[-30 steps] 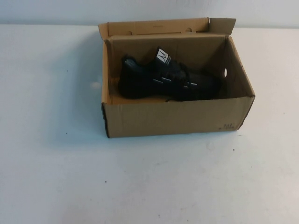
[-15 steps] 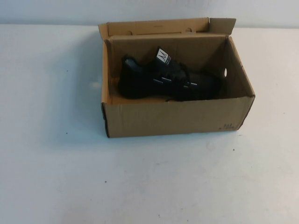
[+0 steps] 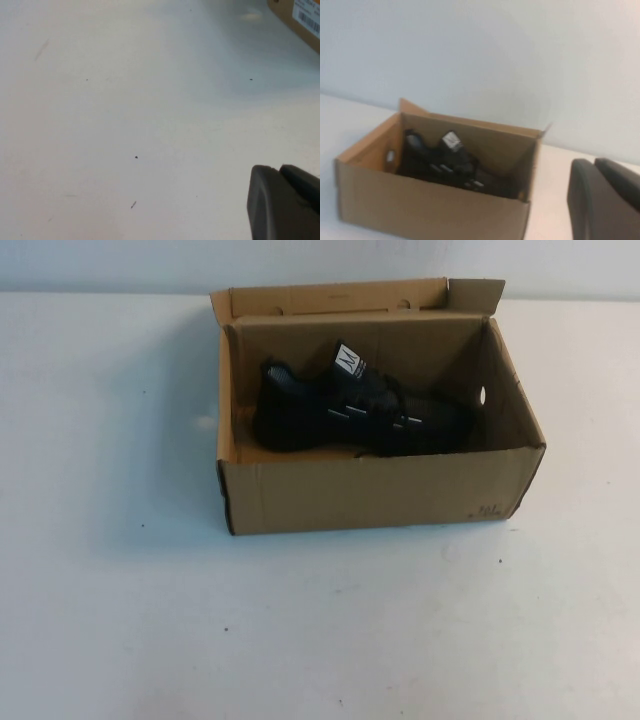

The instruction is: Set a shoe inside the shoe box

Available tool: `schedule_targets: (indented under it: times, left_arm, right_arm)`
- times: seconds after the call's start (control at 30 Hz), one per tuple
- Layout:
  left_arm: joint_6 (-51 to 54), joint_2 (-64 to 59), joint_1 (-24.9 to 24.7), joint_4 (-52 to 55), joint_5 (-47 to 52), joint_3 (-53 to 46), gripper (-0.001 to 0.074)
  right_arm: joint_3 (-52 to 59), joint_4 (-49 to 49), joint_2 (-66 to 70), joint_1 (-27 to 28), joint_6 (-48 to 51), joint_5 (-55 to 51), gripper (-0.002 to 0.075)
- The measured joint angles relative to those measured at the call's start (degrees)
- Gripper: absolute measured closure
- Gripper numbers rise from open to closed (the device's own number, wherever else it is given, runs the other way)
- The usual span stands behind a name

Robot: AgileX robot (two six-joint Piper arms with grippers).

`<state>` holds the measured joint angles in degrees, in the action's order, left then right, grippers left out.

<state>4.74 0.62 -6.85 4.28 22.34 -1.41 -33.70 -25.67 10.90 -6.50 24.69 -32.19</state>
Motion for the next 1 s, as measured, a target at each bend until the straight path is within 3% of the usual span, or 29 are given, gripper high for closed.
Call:
schedule_targets:
  times: [0.2, 0.5, 0.73, 1.0]
  left_arm:
    - [0.0, 0.0, 0.0, 0.0, 0.0, 0.0, 0.0736]
    - [0.0, 0.0, 0.0, 0.0, 0.0, 0.0, 0.0736]
    - [0.0, 0.0, 0.0, 0.0, 0.0, 0.0, 0.0736]
    - [0.0, 0.0, 0.0, 0.0, 0.0, 0.0, 0.0736]
  right_arm:
    - [12.7, 1.6, -7.5, 5.8, 0.0, 11.9, 0.0742]
    - [34.3, 1.5, -11.4, 6.6, 0.0, 33.1, 0.0742]
    - [35.1, 0.9, -11.4, 6.6, 2.0, 28.9, 0.0742]
    - [35.1, -2.7, -11.4, 6.6, 2.0, 15.0, 0.0742]
